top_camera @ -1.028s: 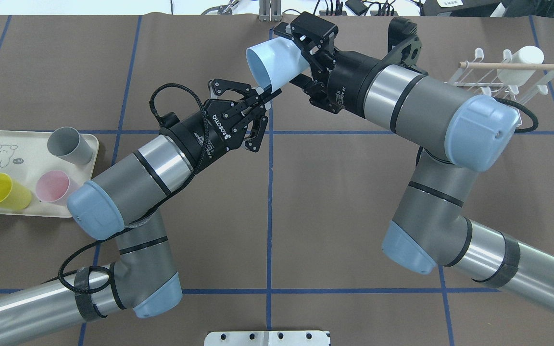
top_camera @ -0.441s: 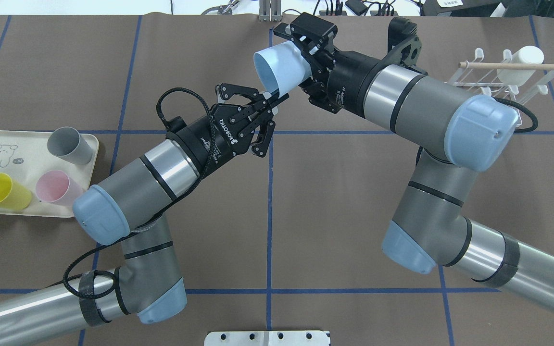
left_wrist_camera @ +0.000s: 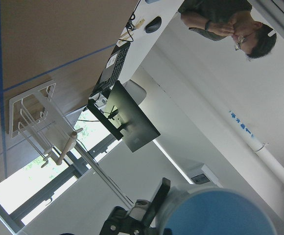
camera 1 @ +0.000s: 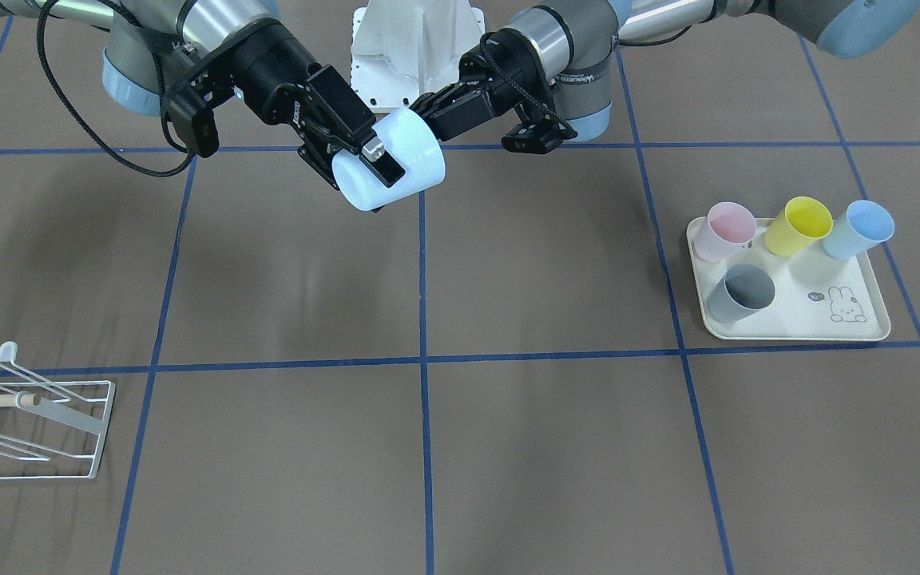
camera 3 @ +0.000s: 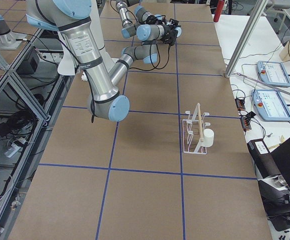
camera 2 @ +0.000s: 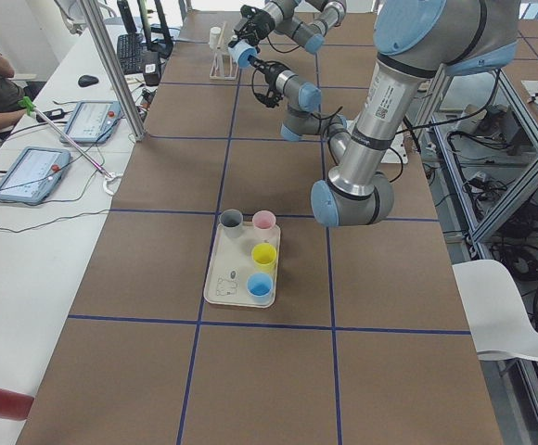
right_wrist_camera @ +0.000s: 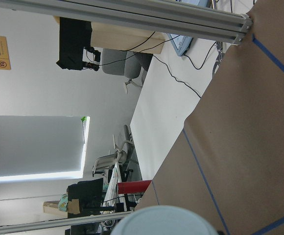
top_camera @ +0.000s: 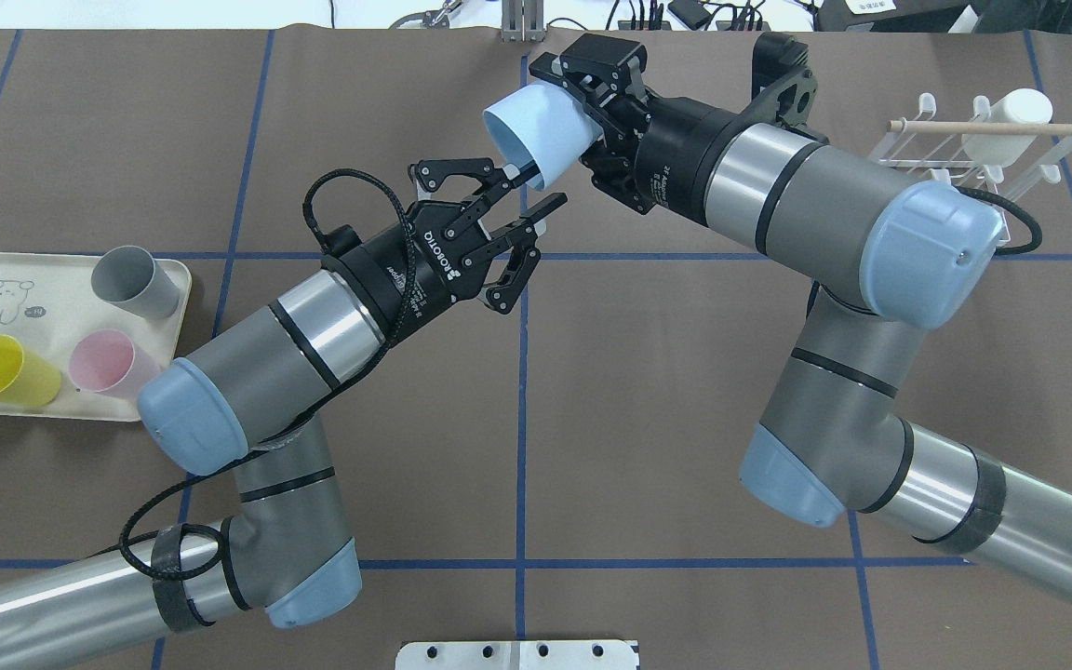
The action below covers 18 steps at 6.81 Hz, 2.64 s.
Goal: Transfer IKEA cup to right arm and place on rack
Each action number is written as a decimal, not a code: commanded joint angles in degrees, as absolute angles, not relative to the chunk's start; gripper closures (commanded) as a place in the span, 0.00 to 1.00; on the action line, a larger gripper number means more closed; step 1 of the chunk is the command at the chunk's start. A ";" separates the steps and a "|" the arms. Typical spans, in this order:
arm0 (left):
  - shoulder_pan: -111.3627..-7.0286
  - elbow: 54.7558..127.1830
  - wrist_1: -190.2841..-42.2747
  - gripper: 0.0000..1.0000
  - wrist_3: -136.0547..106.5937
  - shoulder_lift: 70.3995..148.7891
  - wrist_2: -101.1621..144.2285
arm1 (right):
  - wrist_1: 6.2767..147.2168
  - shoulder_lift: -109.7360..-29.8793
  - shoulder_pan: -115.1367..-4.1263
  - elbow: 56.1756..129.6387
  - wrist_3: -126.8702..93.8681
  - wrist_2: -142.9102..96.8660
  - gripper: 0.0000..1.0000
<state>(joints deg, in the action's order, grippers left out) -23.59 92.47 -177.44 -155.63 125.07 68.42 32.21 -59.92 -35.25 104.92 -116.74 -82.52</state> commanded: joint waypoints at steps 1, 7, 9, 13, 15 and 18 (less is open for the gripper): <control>-23.82 93.25 -177.45 0.00 -155.57 125.07 68.47 | 32.25 -59.94 -36.81 104.85 -116.63 -82.62 1.00; -27.06 93.96 -174.74 0.00 -122.11 124.02 71.19 | 36.10 -76.95 -52.08 105.02 -80.24 -84.80 1.00; -30.65 94.91 -167.37 0.00 -112.91 123.14 75.75 | 37.44 -84.60 -59.90 104.94 -66.25 -84.81 1.00; -34.98 99.93 -161.72 0.00 -98.89 114.18 81.74 | 33.86 -93.42 -65.13 104.24 -49.75 -84.11 1.00; -34.98 99.93 -161.72 0.00 -98.88 114.08 81.74 | 28.96 -92.82 -64.95 97.78 -49.92 -83.06 1.00; -34.98 99.93 -161.72 0.00 -98.96 114.08 81.83 | 23.99 -92.64 -62.42 93.52 -49.92 -82.01 1.00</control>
